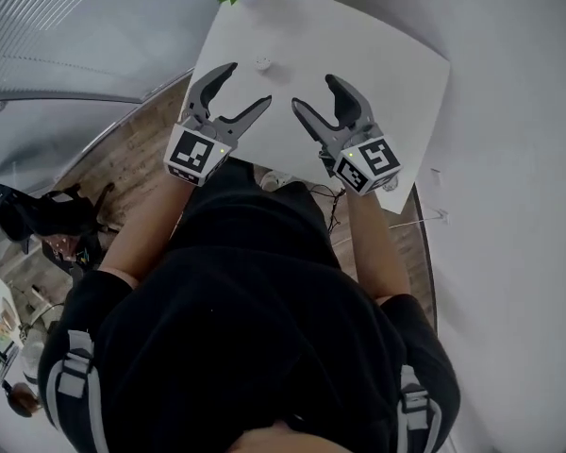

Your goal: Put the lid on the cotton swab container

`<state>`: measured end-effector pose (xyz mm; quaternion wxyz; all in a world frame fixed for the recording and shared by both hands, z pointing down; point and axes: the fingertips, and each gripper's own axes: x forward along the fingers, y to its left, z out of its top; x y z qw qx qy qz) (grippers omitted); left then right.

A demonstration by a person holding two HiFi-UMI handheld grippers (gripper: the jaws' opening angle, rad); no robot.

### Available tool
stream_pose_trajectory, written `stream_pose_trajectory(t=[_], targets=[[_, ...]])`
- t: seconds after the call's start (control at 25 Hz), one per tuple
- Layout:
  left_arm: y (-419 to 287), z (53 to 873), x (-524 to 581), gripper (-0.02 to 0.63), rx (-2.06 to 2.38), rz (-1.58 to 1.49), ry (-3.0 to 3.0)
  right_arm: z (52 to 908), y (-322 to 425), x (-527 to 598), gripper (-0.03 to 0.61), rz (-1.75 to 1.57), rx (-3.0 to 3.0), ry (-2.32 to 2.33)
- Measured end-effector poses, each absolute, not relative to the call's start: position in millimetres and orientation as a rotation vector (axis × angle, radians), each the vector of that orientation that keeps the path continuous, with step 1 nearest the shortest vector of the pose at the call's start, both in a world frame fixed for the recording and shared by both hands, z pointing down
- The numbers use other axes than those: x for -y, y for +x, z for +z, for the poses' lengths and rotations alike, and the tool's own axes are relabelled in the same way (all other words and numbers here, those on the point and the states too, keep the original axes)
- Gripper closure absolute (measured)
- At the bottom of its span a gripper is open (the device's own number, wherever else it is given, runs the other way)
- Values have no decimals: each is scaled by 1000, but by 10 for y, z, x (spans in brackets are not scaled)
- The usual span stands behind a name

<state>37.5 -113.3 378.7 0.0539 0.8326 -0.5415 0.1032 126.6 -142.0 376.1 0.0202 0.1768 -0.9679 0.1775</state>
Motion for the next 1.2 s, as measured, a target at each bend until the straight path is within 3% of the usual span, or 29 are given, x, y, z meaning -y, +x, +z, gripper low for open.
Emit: stream_pose_trajectory(t=[1.2], targets=[[-70,5761,1735,278,1707,432,2277,5115,571,2254,290,824,2895,466]])
